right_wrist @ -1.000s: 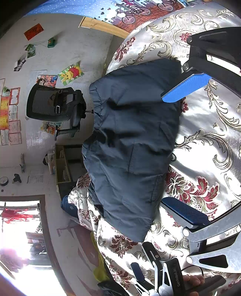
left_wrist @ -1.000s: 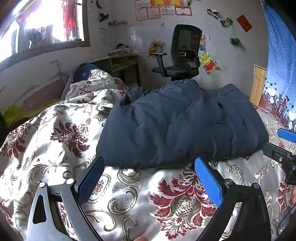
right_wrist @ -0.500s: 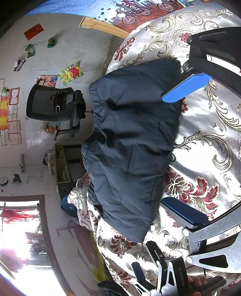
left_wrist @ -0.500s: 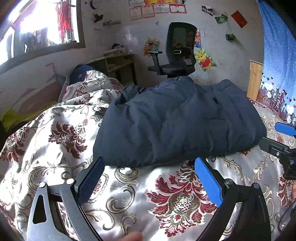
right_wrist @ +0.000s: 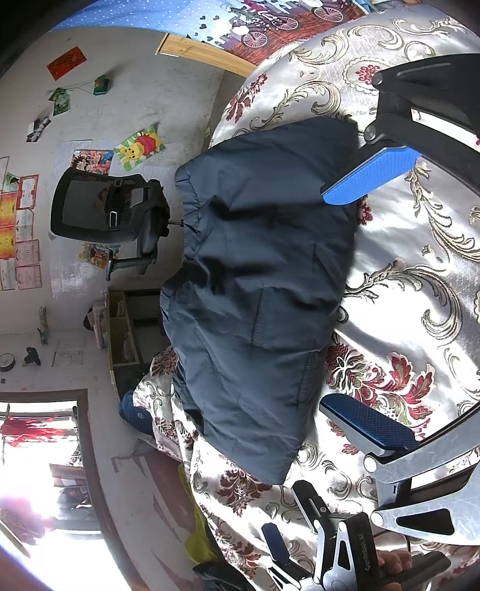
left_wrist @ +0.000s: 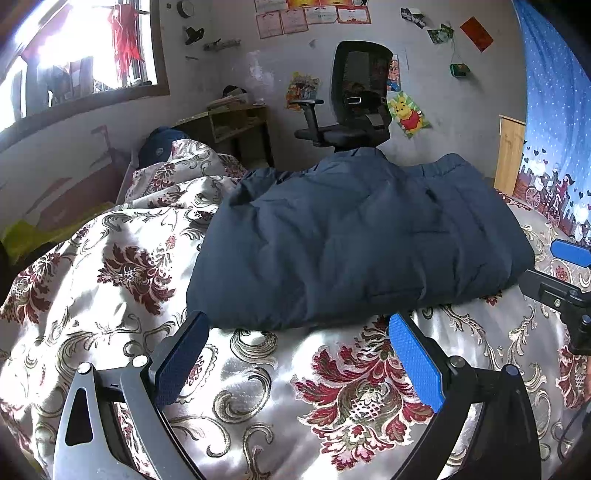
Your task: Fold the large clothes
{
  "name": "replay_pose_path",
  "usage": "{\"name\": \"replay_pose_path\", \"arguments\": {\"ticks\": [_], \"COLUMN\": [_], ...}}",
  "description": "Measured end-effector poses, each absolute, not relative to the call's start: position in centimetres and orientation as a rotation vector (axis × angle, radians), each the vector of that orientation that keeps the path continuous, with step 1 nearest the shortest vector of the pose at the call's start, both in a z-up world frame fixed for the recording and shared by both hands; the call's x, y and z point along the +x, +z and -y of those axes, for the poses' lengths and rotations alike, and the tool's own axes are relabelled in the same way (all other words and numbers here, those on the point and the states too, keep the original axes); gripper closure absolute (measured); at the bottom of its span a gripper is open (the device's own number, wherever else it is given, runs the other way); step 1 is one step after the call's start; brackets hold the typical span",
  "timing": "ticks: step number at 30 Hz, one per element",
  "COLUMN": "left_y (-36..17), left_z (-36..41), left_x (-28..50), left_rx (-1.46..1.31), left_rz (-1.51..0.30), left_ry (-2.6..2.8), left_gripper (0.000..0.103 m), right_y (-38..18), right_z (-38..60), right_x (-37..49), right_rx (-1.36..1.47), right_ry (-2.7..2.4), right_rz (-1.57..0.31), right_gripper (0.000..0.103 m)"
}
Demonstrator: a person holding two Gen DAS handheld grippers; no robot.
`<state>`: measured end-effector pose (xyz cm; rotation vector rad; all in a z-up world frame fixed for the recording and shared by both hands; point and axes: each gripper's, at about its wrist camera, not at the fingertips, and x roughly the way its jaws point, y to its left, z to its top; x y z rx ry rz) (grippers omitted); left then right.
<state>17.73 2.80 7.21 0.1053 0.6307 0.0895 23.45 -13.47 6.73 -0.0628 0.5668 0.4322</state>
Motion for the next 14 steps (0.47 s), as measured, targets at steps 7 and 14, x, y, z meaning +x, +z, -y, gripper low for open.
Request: {"name": "replay_pose_path", "arguments": {"ticks": [7, 14], "left_y": [7.17, 7.02], "left_z": [-2.83, -2.77], "left_x": [17.75, 17.93], "left_rx": [0.107, 0.11], "left_rz": [-0.639, -0.65], "left_ry": [0.089, 0.094], "left_gripper": [0.007, 0.007], "right_y": [6.74, 6.81], "right_z": [13.45, 13.55], "right_x": [23.49, 23.45], "right_rx": [-0.063, -0.061], "right_ry": [0.432, 0.433], "right_rz": [-0.569, -0.569], "right_gripper": [0.0, 0.0]}}
